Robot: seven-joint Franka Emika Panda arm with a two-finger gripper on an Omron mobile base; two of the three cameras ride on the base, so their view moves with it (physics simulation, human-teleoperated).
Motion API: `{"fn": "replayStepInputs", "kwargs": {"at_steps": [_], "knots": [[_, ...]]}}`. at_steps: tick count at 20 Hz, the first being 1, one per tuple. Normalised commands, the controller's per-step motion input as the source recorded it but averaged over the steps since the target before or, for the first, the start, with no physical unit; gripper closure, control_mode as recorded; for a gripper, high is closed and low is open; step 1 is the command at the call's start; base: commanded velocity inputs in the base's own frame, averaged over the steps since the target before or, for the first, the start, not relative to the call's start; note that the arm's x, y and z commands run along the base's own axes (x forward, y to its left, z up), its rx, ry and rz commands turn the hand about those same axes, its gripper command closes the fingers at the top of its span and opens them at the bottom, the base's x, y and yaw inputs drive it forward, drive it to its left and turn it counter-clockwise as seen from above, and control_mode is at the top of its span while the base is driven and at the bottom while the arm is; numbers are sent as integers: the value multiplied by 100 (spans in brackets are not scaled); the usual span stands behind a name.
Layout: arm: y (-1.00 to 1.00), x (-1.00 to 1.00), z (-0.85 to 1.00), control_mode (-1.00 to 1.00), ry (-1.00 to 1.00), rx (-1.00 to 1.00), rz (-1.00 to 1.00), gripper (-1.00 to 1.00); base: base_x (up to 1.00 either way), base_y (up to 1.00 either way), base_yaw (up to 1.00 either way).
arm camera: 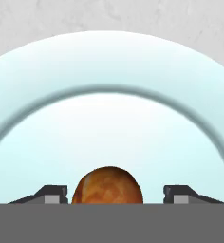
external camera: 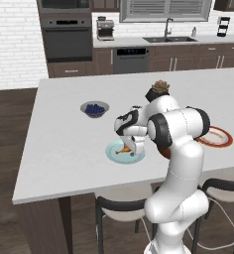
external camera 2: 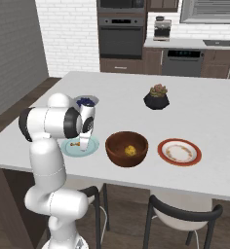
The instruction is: Pick the chicken drumstick and squash from their plates and place them in the bowl. Then put the bowl in the fridge.
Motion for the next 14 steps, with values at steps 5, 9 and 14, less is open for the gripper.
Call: {"fn": "replayStepInputs", "kwargs": {"at_steps": [5, 9, 14], "knots": [[3, 2, -13, -100, 0, 0, -4, 100, 0, 0, 0], [-12, -70, 43, -100, -2, 4, -19, 100, 0, 0, 0], [-12, -100, 93, -100, 1, 4, -25, 100, 0, 0, 0]]}}
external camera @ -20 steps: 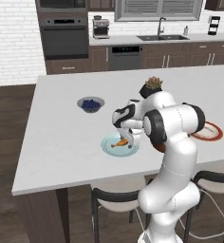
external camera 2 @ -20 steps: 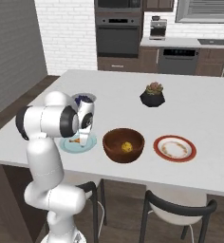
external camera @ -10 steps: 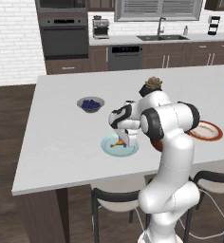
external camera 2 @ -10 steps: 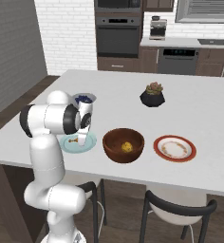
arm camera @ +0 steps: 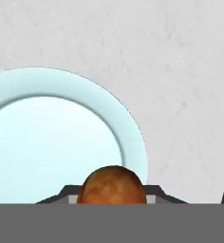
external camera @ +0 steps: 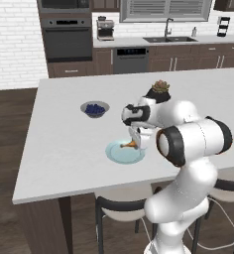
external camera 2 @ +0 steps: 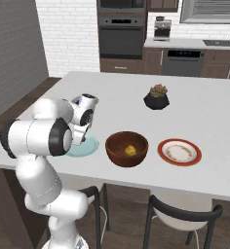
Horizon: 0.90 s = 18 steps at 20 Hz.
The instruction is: Pick the chicken drumstick and squash from their plates and place them in the bowl. Then put the bowl in the fridge.
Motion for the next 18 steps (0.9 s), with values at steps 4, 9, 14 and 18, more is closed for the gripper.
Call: {"fn": "replayStepInputs", "kwargs": {"at_steps": [4, 9, 14, 18], "knots": [[-20, -87, 95, -100, 0, 0, -18, 100, 0, 0, 0], [-28, -73, 93, -100, -3, -2, -12, 100, 0, 0, 0], [-58, -50, 38, -100, -2, -17, -1, 100, 0, 0, 0], [-65, -19, 48, -100, 0, -26, 0, 100, 0, 0, 0]]}}
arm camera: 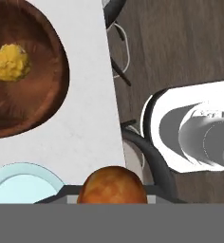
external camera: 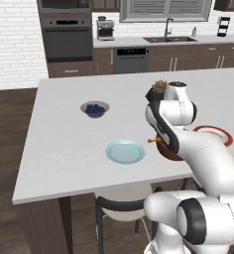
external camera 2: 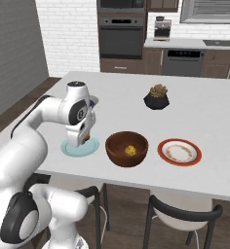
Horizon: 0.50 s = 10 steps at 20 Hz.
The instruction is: Pick the chicken drumstick and squash from their plates and place them in the bowl. Then put the bowl in the fridge.
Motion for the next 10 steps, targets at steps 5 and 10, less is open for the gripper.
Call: {"fn": "replayStepInputs", "kwargs": {"at_steps": [5, 10], "knots": [[-72, -2, 68, -100, -2, -14, -1, 100, 0, 0, 0], [-99, 1, 7, -100, 12, 1, -6, 100, 0, 0, 0]]}}
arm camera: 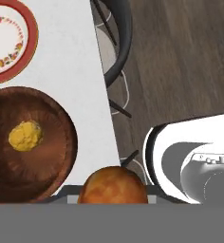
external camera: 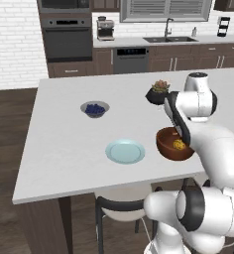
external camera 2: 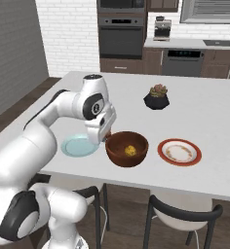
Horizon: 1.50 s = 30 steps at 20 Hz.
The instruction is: Pick the chicken drumstick and squash from their plates and place them in the bowl. Then put the bowl in the fridge.
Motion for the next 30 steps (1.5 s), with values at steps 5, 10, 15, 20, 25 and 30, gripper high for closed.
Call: {"fn": "replayStepInputs", "kwargs": {"at_steps": [5, 10, 15, 20, 25, 30], "knots": [[-78, 18, -10, -100, 4, 11, 1, 100, 0, 0, 0], [-26, 42, -49, -100, 1, 15, 3, 100, 0, 0, 0], [0, 59, -36, -100, 6, 1, 0, 100, 0, 0, 0], [0, 43, -31, -100, 1, 0, 0, 100, 0, 0, 0], [0, 24, -43, -100, 0, 0, 0, 100, 0, 0, 0], [3, 0, -37, -100, 0, 0, 0, 100, 0, 0, 0]]}}
